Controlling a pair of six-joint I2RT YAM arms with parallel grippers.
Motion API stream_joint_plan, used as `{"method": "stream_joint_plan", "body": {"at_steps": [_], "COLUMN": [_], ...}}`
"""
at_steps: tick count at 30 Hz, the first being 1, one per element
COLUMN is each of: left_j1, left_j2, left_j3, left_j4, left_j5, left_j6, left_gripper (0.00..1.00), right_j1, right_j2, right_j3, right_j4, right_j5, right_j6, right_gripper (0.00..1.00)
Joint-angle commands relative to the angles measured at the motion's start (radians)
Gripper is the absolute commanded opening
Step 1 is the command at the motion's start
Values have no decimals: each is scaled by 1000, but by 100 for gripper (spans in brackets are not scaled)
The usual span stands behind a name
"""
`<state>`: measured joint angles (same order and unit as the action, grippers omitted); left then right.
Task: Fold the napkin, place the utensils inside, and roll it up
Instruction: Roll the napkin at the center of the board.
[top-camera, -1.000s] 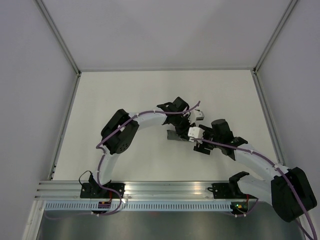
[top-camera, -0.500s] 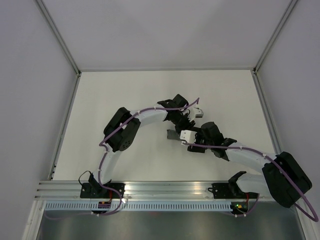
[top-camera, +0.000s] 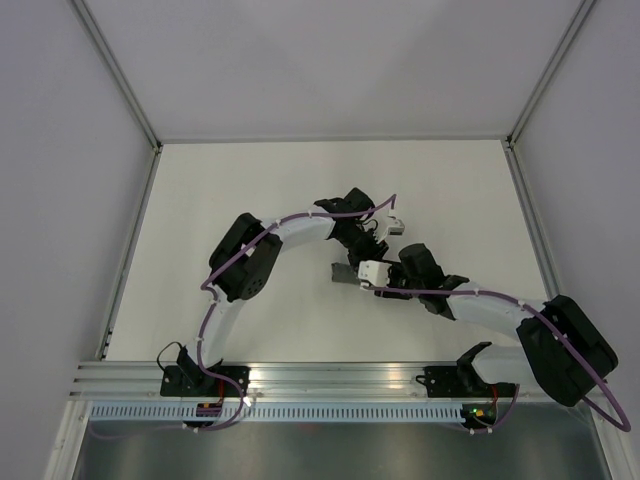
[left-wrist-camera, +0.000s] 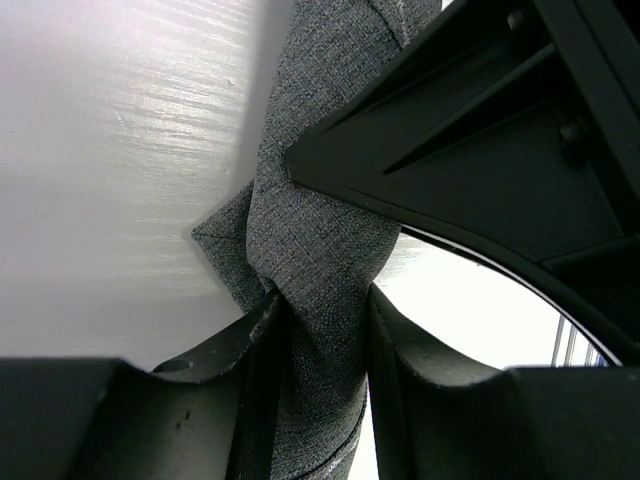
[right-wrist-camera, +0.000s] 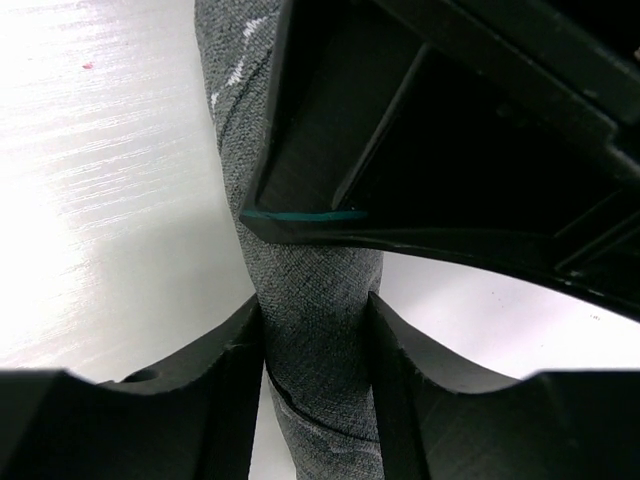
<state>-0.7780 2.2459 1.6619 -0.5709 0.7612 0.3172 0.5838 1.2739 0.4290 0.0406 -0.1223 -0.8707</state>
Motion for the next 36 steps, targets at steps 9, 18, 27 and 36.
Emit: {"method": "stream_joint_plan", "body": {"at_steps": [9, 18, 27, 36], "left_j1": [22, 48, 109, 121], "left_j2": [-129, -284, -555, -764], "left_j3": [-77, -235, -602, -886], "left_j4": [146, 416, 926, 1221], "left_j5": [-118, -235, -402, -531], "left_j6": [-148, -280, -469, -526], "left_gripper": [53, 57, 63, 66], "right_j1": [4, 1, -35, -96], "right_j2": [54, 93, 146, 249], "right_j3": [86, 157, 249, 379], "right_j4": [-180, -295, -416, -577], "right_j5": [-33, -83, -160, -234], "right_j6": [-1, -1, -16, -63], "right_gripper": [42, 42, 42, 42]}}
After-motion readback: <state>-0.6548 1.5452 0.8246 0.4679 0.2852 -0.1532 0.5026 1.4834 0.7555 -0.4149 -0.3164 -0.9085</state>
